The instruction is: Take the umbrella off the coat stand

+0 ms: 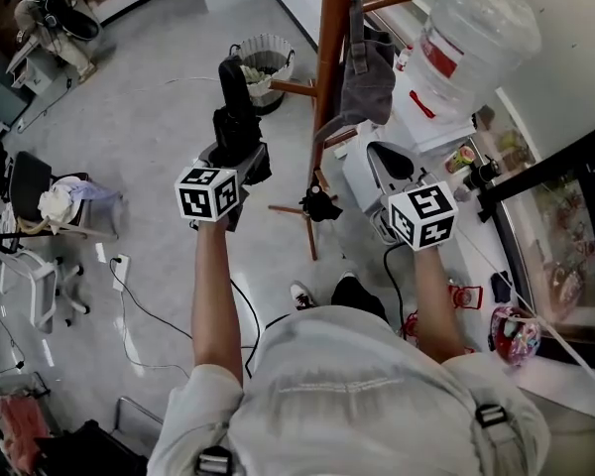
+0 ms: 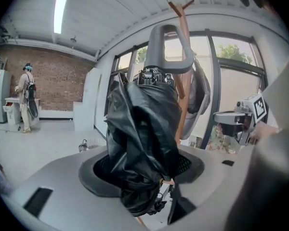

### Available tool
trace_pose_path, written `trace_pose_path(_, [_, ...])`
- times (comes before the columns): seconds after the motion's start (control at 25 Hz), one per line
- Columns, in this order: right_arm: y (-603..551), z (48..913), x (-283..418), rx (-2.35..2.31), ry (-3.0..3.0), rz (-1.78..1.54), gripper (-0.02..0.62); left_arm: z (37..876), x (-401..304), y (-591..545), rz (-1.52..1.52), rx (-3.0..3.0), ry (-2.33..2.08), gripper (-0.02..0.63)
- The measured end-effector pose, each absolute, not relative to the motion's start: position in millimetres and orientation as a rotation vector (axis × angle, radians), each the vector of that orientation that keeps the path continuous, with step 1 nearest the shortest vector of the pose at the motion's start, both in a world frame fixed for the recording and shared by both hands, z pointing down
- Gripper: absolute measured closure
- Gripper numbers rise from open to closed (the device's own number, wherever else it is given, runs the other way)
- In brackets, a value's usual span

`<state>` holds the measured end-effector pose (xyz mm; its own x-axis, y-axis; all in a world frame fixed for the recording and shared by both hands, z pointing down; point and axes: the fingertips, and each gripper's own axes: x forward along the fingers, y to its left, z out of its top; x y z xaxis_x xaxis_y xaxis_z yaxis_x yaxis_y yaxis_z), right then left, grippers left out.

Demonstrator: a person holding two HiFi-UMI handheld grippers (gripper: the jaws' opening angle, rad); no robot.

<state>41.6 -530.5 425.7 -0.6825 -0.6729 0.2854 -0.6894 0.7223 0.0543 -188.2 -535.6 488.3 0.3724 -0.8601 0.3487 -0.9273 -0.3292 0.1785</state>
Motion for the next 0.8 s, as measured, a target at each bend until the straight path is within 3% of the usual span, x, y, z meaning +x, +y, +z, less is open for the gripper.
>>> trace_pose_path(0.24, [-527.7,389.8,20.2,1.056,-2.689,-0.042,0.572,452.3,-231.3,-507.1,0.079,2.188,-1.708,0.327])
trace_pose_path(0.8, [-522.9,362.9,-29.4,0.972,-2.765,-0.154,0.572,421.1,-285.3,-428.7,0.132,2.034,-2.021,0.327])
